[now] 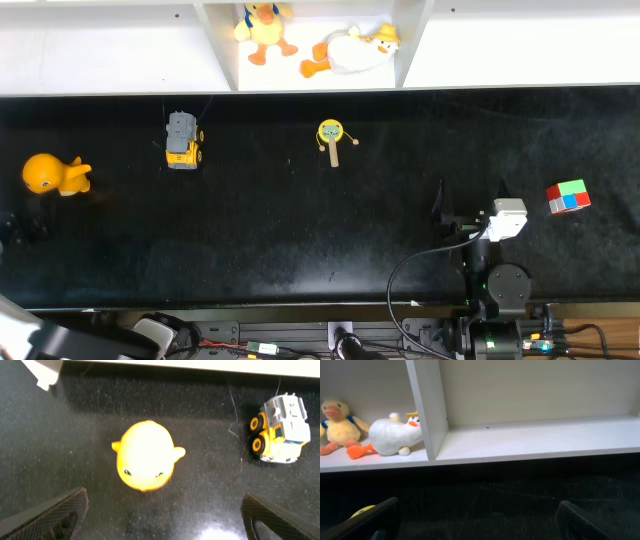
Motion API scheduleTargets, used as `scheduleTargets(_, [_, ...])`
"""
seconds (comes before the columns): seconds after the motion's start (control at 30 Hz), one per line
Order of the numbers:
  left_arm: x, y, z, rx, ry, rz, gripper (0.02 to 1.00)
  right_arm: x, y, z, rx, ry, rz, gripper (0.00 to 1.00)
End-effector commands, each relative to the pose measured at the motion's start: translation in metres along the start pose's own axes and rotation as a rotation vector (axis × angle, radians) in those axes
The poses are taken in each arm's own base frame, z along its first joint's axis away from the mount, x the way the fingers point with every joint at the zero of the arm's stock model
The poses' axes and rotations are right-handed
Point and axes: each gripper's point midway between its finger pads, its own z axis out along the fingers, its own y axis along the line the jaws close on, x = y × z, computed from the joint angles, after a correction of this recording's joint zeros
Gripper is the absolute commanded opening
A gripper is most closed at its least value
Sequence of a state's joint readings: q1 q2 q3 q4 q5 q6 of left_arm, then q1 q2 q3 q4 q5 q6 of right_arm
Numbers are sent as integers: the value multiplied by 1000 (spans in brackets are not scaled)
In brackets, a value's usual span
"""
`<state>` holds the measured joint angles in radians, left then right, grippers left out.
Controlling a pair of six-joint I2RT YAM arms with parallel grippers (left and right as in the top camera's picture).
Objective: Store Toys
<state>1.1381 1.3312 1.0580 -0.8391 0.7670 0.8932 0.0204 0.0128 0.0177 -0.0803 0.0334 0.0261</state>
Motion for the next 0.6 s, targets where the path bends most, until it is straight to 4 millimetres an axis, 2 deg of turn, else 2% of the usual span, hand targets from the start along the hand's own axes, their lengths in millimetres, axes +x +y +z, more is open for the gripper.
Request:
scheduleTargets(0.03, [-3,22,20,-24,111,-24,998,3,-1,0,2,0,4,996])
scheduleTargets(0.23, [3,19,41,-4,180,2,996,3,-1,0,2,0,4,993])
scheduleTargets(0.43, [10,33,49,-53,216,-36,998,3,-1,0,2,0,4,996])
scheduleTargets(0.6, [14,34,59,-36,227,-37,998,3,-1,0,2,0,4,996])
